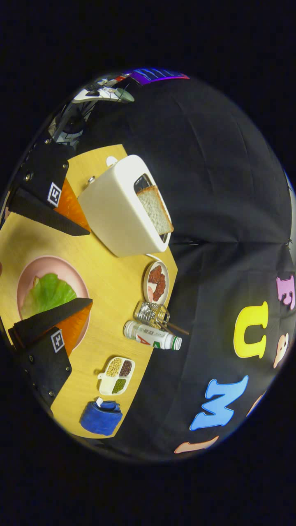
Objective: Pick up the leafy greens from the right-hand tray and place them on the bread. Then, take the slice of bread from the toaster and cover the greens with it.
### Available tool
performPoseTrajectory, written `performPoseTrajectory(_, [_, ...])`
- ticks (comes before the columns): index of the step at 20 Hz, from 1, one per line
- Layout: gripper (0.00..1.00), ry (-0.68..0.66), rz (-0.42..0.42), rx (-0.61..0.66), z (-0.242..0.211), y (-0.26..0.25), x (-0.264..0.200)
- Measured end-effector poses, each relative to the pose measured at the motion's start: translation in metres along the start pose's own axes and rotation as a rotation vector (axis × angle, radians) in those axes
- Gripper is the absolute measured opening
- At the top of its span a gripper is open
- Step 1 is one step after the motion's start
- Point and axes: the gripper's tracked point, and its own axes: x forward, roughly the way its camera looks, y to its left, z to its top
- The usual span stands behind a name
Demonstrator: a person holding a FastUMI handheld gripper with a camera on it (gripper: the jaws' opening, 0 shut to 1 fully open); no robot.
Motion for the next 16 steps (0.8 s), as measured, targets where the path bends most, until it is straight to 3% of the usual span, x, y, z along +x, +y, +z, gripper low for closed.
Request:
performPoseTrajectory(5, [0.92, -0.109, 0.129, 0.161, 0.04, 0.055, 0.016])
performPoseTrajectory(16, [0.92, -0.293, 0.194, 0.303, 0.088, 0.089, 0.04])
